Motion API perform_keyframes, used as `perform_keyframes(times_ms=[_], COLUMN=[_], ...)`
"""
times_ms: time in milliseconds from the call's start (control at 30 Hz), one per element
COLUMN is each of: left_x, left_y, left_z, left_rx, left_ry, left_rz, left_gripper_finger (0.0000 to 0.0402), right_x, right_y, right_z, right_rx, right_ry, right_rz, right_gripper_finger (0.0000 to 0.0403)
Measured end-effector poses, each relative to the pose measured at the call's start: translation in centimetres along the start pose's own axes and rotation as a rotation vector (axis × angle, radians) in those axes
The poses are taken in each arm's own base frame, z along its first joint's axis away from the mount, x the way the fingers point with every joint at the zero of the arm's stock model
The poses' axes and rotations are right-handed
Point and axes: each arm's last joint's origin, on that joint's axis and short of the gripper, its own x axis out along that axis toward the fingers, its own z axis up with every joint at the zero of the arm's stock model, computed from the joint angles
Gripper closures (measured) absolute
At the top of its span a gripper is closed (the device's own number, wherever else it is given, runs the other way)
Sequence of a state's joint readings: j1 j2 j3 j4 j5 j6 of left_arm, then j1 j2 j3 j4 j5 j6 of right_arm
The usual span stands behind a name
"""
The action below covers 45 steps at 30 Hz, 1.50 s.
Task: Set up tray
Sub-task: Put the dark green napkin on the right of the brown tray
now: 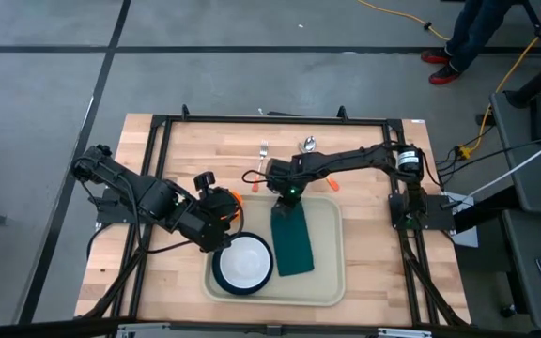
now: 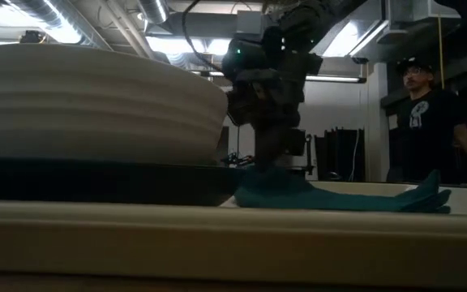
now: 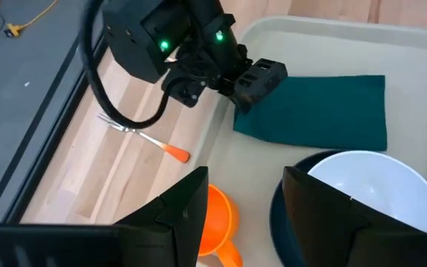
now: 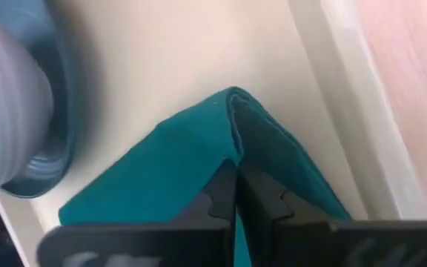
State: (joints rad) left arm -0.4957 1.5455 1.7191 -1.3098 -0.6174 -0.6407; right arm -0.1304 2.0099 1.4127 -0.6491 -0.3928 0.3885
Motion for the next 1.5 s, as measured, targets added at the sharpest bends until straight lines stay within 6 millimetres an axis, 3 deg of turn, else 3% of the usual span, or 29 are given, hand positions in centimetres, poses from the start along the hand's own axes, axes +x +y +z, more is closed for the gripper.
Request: perform_keyframes(times_ms=[167,467,633,867,1167,1500], left_x=[0.0,0.0,0.0,0.0,0.0,0.0], left_y=[0.0,0.0,0.1,0.1,0.0,0.0], left_z=[0.0,0.0,0.1,0.0,0.1,0.1], left_rx=[-0.006,-0.009,-0.009,-0.009,-0.014,-0.014], left_ry=[0.000,-0.006,-0.016,-0.016,-0.019,-0.019], left_rz=[0.000,0.007,0.021,0.021,0.019,0.018], left_gripper_finger=[0.0233,0.0233,0.0233,0.0233,0.0233,0.0233], right_x=[-0.9,-1.4,-0.9,-0.2,1.3,1.6], right_y=[0.6,0.7,1.4,1.9,0.7,1.0], right_z=[0.7,0.5,0.3,0.1,-1.0,-1.6], right_rx=[-0.016,-0.075,-0.125,-0.170,-0.161,-0.140], right_ry=[-0.019,0.005,-0.003,-0.007,0.004,0.048], right_rz=[-0.004,-0.103,-0.077,-0.074,-0.078,-0.077], right_gripper_finger=[0.0358,0.0270,0.0256,0.0286,0.0391,0.0393])
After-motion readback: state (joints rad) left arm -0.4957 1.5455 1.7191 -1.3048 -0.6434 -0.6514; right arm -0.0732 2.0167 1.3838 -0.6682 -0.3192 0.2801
